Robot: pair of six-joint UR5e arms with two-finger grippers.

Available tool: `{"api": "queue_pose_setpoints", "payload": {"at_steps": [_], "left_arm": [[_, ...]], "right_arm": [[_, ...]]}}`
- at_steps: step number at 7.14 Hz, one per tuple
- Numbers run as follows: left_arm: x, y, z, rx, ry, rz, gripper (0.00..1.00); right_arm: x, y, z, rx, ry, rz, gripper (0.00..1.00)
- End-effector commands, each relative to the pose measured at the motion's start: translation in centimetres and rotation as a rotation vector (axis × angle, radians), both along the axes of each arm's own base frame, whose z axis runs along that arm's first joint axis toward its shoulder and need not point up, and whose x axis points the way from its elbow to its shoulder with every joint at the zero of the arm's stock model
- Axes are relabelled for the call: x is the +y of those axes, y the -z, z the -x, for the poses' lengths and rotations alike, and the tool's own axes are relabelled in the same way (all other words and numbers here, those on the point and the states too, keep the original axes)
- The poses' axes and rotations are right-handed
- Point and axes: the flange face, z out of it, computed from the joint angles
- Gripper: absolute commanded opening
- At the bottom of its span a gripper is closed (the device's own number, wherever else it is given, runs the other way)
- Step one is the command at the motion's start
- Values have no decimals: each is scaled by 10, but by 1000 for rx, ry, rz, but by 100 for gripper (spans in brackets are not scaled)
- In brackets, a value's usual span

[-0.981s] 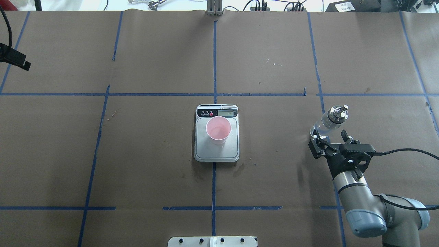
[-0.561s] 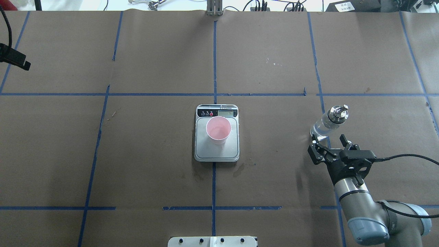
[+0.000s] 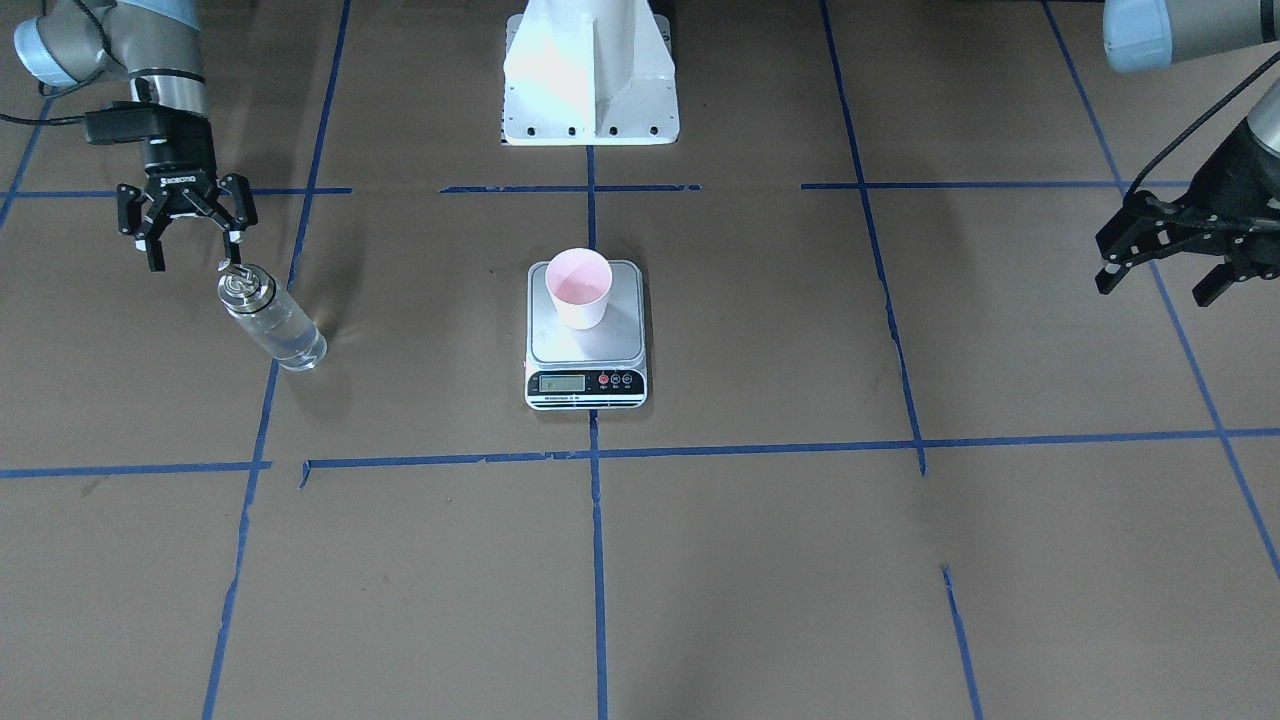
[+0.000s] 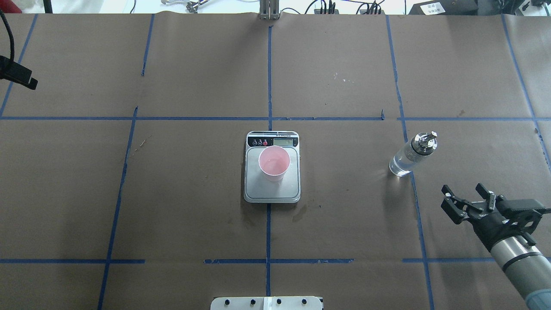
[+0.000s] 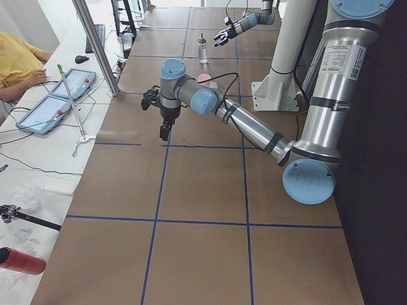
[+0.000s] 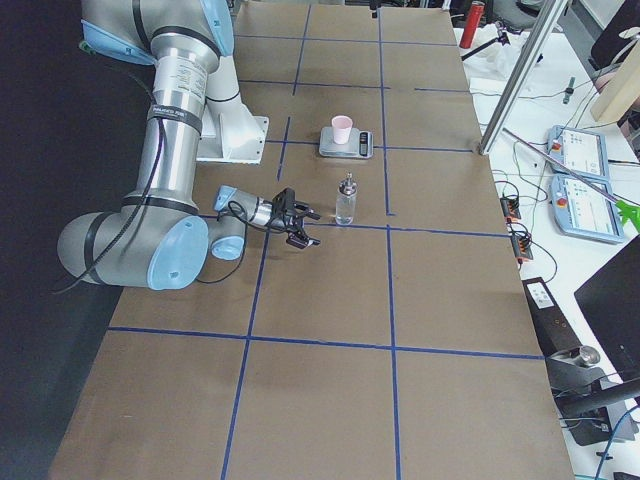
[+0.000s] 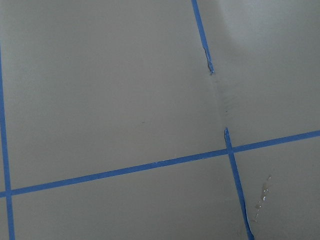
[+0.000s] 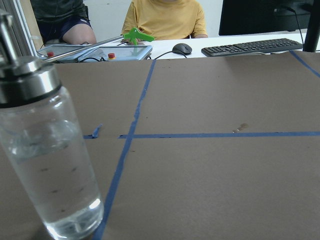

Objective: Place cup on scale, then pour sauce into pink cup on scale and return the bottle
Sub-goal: 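Open the right gripper and pull it back away from the bottle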

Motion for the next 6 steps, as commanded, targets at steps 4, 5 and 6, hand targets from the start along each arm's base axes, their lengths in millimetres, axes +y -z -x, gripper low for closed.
{"api": "queue_pose_setpoints", "payload": {"at_steps": [4,5,6], "left_arm": [[-21,-40,35,-77,-102,-92,100],[-27,-54,41,-92,-119,-98,100],[-35,-71,63,-113,-122,-108,100]], "right_arm": [[-71,-11,-68,58,128,127,100],[-91,-8,-83,57,151,149,100],[-111,-22,-103,66,190,195,100]]}}
